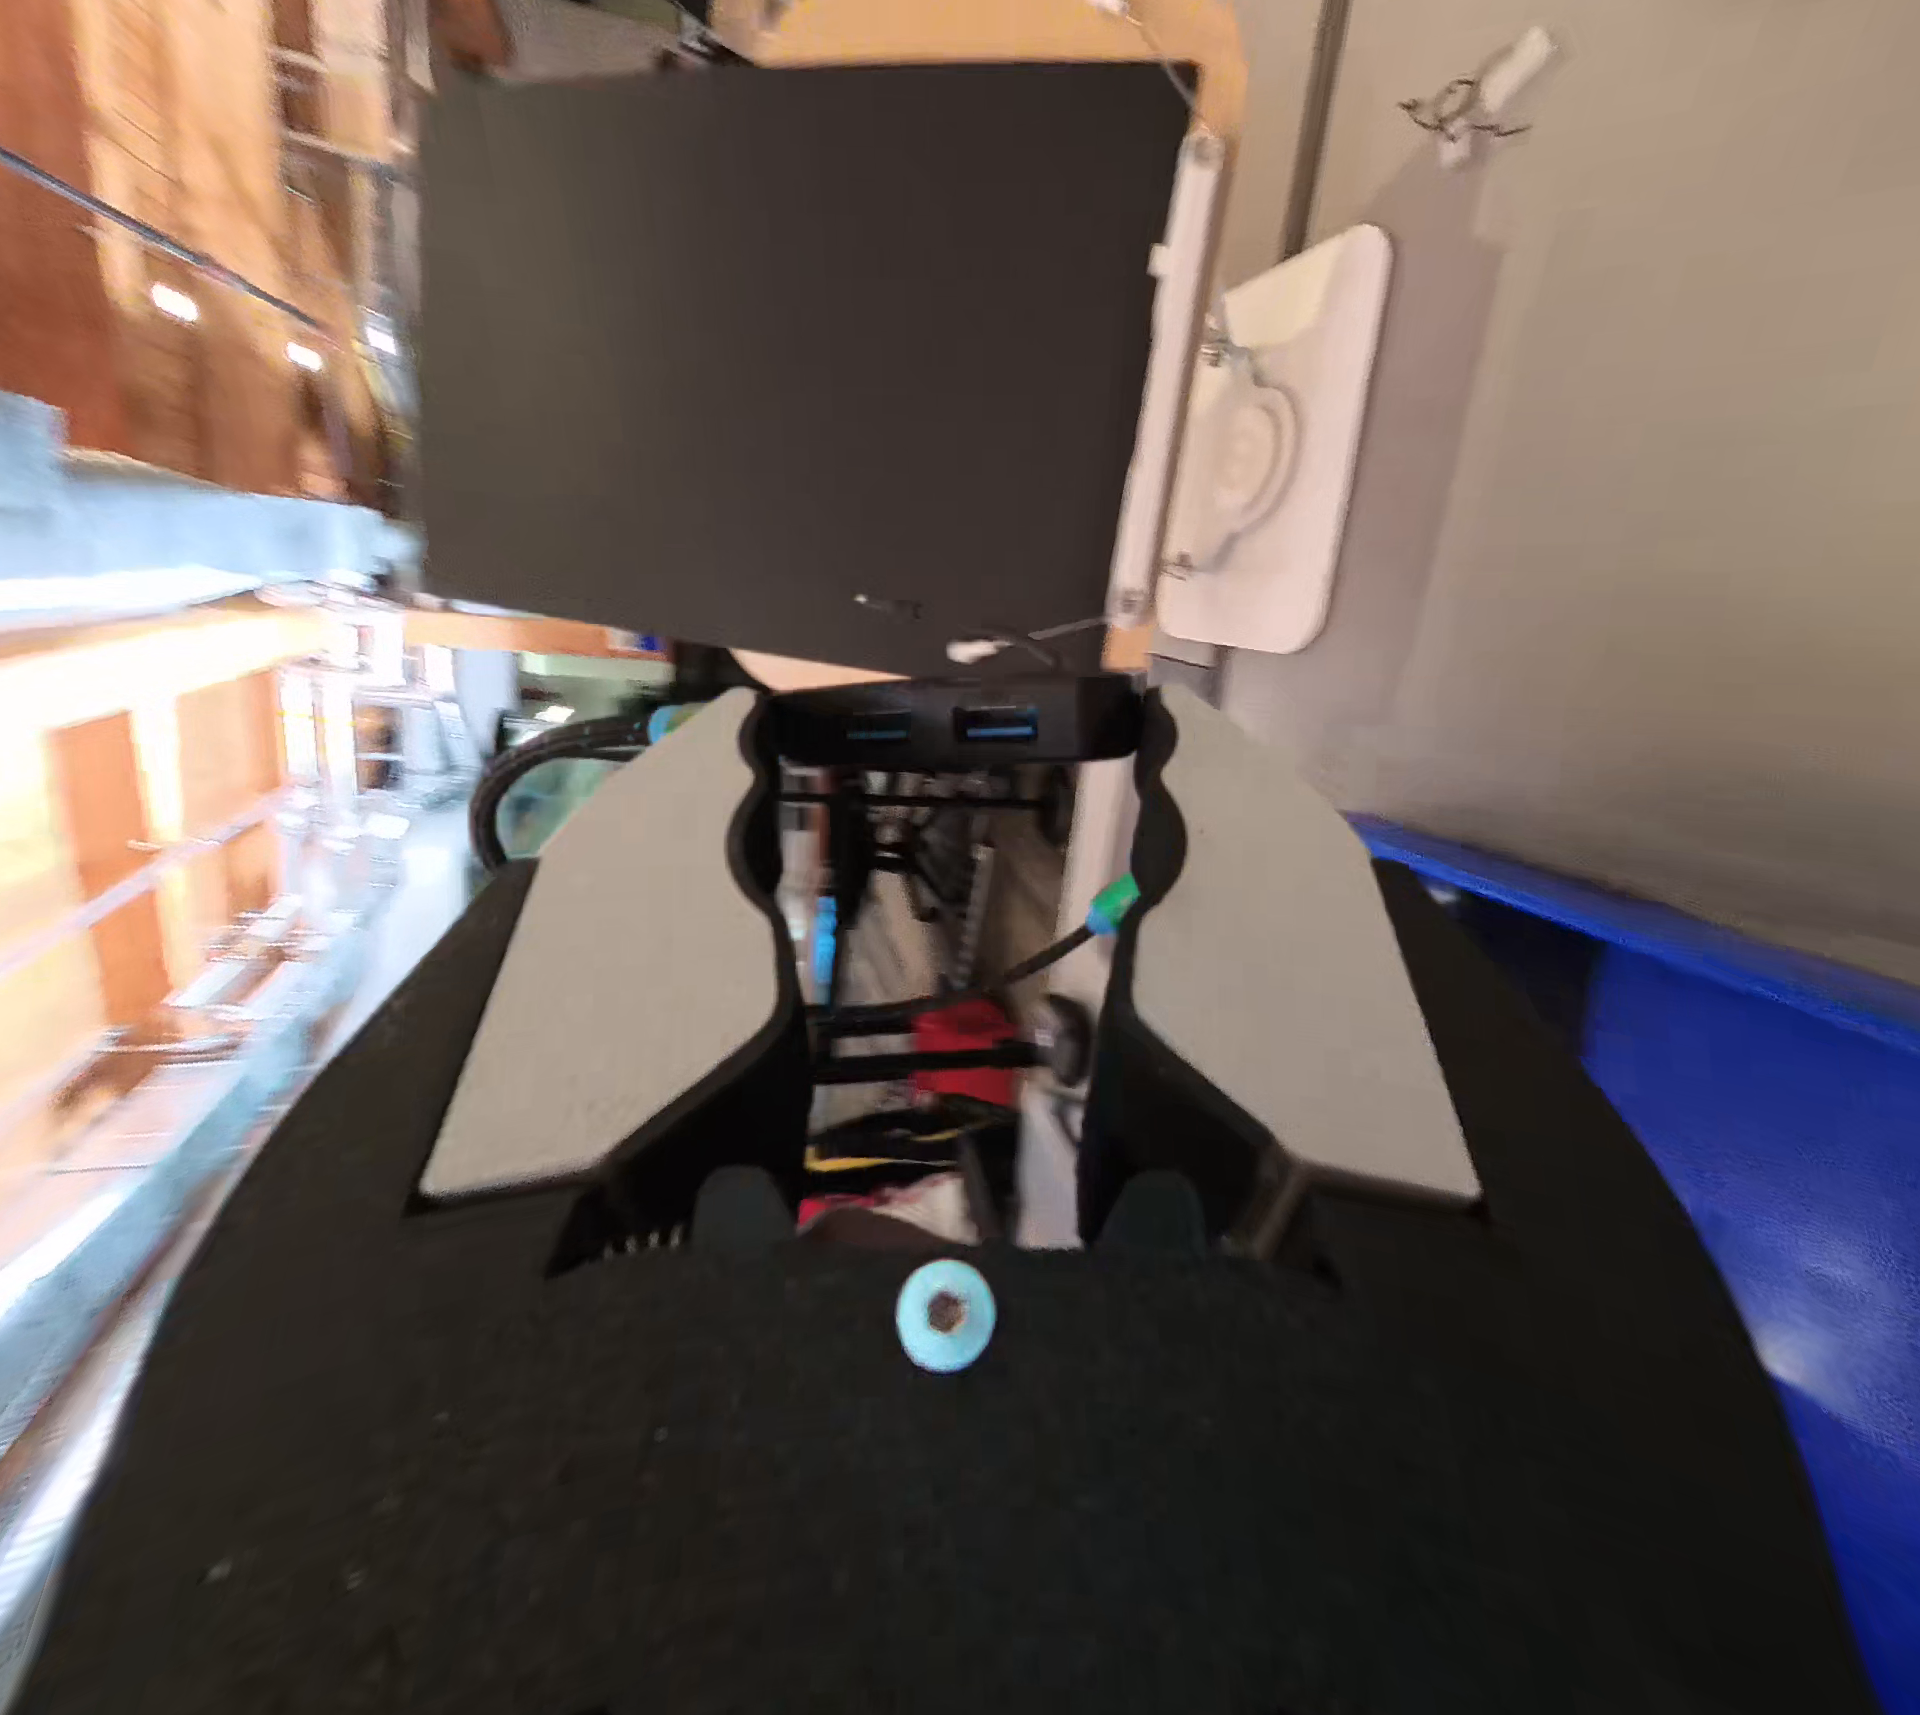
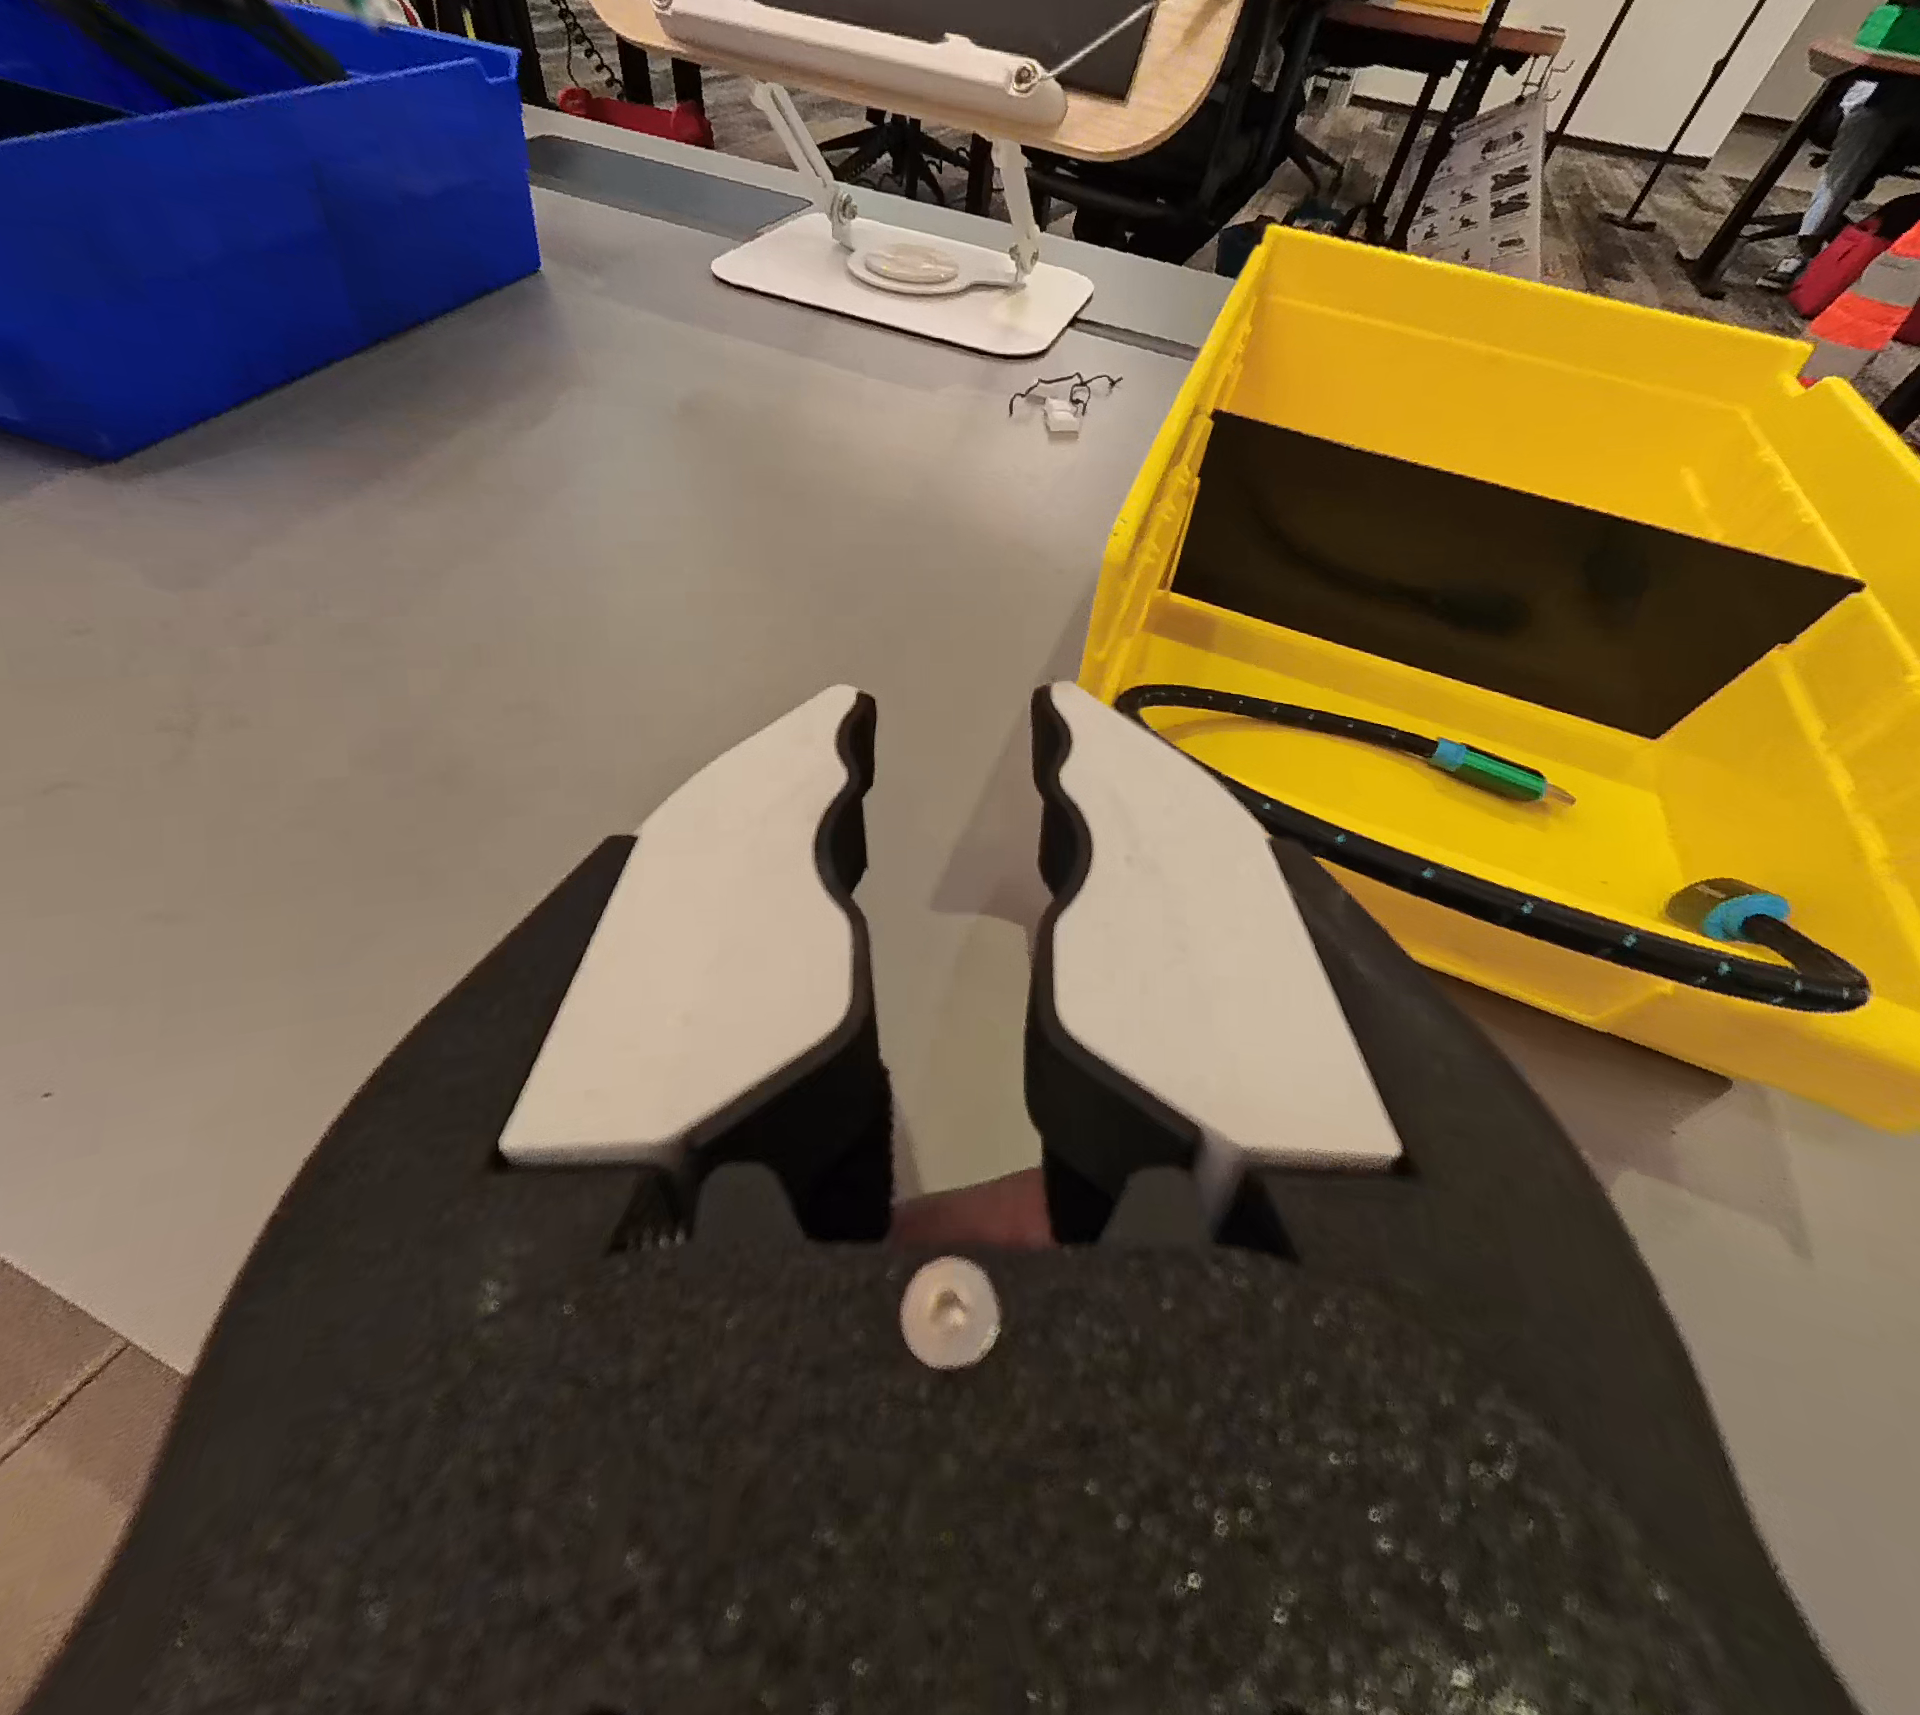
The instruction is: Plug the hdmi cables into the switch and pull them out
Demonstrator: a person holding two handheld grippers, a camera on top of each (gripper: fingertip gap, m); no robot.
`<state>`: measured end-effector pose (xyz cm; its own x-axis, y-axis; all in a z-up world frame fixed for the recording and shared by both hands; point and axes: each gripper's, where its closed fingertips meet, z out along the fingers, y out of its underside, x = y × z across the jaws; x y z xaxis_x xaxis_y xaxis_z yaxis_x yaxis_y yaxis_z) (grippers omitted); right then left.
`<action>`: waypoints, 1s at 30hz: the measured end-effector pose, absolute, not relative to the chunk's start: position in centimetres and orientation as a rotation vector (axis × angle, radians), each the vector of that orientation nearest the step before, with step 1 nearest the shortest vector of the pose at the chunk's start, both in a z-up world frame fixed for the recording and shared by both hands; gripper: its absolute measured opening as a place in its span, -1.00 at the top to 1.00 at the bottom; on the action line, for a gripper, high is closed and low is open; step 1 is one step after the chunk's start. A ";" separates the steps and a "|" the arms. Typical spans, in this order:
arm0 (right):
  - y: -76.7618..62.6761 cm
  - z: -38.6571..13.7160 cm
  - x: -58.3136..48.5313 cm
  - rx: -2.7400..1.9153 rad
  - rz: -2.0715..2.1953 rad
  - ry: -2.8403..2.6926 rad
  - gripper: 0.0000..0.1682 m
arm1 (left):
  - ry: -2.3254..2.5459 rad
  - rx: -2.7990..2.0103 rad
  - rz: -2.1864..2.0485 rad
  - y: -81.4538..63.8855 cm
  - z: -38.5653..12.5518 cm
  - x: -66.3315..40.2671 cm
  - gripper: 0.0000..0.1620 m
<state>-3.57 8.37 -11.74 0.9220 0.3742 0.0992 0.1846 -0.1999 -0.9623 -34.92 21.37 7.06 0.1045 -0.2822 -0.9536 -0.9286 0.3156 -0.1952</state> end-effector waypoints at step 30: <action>7.6 -8.0 -20.7 -1.492 0.832 -1.251 0.19 | 1.851 -0.419 0.678 4.9 -6.8 -20.3 0.19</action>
<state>-20.74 7.58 -7.98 0.2346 0.9685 0.0835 0.2972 0.0103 -0.9548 -20.34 4.88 -6.79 -0.3678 0.0307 -0.9294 -0.5768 0.7765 0.2539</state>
